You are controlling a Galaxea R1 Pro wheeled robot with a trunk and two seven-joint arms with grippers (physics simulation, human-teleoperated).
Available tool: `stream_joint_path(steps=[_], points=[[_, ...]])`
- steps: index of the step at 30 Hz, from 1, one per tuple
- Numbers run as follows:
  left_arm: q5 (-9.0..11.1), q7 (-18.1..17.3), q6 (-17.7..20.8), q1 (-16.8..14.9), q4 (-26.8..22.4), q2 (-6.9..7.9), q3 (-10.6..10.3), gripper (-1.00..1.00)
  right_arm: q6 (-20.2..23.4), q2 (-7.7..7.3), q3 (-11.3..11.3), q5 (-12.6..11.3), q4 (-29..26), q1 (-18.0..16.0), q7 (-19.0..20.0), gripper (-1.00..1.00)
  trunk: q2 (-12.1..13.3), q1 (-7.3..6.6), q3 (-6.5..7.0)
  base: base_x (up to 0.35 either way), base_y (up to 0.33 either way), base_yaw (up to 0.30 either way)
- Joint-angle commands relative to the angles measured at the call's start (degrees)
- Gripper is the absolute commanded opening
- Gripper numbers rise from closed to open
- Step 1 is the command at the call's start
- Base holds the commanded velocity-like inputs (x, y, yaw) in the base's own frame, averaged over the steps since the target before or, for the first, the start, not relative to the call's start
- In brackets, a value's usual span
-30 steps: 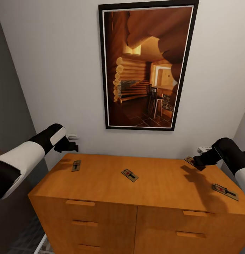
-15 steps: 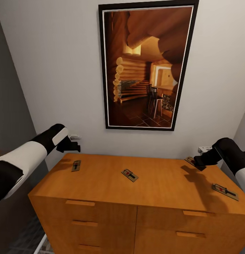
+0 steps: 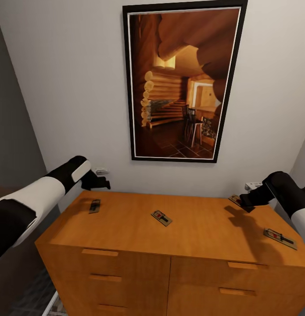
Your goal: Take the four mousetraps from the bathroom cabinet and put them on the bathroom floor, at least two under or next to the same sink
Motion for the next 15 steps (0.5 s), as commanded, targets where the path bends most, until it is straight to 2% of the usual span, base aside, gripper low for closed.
stream_joint_path(steps=[1, 7, 15], points=[[0.6, 0.3, -0.2, 0.0, 0.2, 0.03, -0.3, 1.00, 0.1, 0.04, 0.2, 0.6, -0.1, -0.1, 0.5, -1.00, 0.0, 0.00, -0.07, 0.000, 0.000, 0.000], [0.4, -0.3, -1.5, 0.0, 2.8, 0.26, -0.3, 1.00, 0.1, 2.01, 0.1, 0.6, -0.1, -0.1, 0.4, -1.00, 0.0, 0.00, -0.07, 0.000, 0.000, 0.000], [0.0, 0.1, -1.8, 0.0, 4.0, 0.47, -0.4, 1.00, 0.1, 2.75, 0.2, 0.6, -0.1, -0.1, 0.4, -1.00, 0.0, 0.00, -0.07, 0.000, 0.000, 0.000]])
